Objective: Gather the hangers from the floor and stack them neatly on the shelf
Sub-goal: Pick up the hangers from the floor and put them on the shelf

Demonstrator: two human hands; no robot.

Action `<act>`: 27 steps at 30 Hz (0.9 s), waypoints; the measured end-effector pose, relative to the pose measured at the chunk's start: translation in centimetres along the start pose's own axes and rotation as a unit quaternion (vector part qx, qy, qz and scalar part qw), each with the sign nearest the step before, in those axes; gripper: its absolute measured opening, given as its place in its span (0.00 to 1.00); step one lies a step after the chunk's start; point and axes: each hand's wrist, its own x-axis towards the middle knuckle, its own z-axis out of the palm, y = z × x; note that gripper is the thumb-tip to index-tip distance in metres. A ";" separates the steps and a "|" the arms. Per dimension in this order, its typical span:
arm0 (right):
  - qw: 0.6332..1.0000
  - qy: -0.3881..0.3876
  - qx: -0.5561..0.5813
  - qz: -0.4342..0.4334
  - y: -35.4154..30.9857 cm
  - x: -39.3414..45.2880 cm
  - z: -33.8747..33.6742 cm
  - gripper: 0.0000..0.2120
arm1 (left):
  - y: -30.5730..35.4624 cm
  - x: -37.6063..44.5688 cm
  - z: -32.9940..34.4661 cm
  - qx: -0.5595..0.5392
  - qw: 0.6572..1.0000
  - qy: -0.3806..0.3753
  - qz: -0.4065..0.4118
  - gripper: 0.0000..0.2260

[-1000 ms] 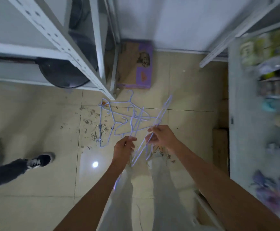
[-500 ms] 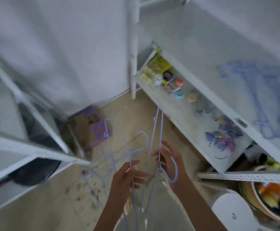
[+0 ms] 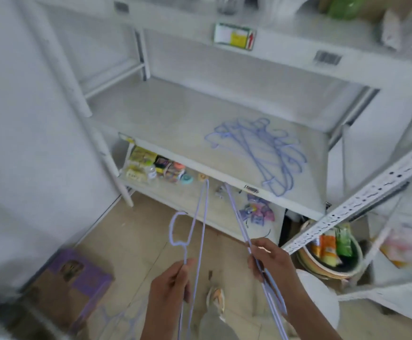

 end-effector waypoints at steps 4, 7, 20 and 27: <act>0.991 -0.037 0.128 0.028 -2.5 0.1 -3.2 0.19 | 2.7 2.3 1.9 0.021 0.999 -0.017 0.031 0.11; 0.986 -0.090 0.136 0.026 -4.5 0.6 -4.1 0.23 | 4.2 4.5 3.6 0.008 0.999 -0.007 0.038 0.15; 0.990 -0.009 0.099 -0.104 -7.0 13.7 -6.6 0.15 | 8.3 15.2 11.2 0.071 0.997 0.021 0.026 0.14; 0.905 -0.087 0.415 0.039 -11.0 26.2 -11.1 0.11 | 10.3 22.4 15.5 0.208 0.969 0.075 0.110 0.20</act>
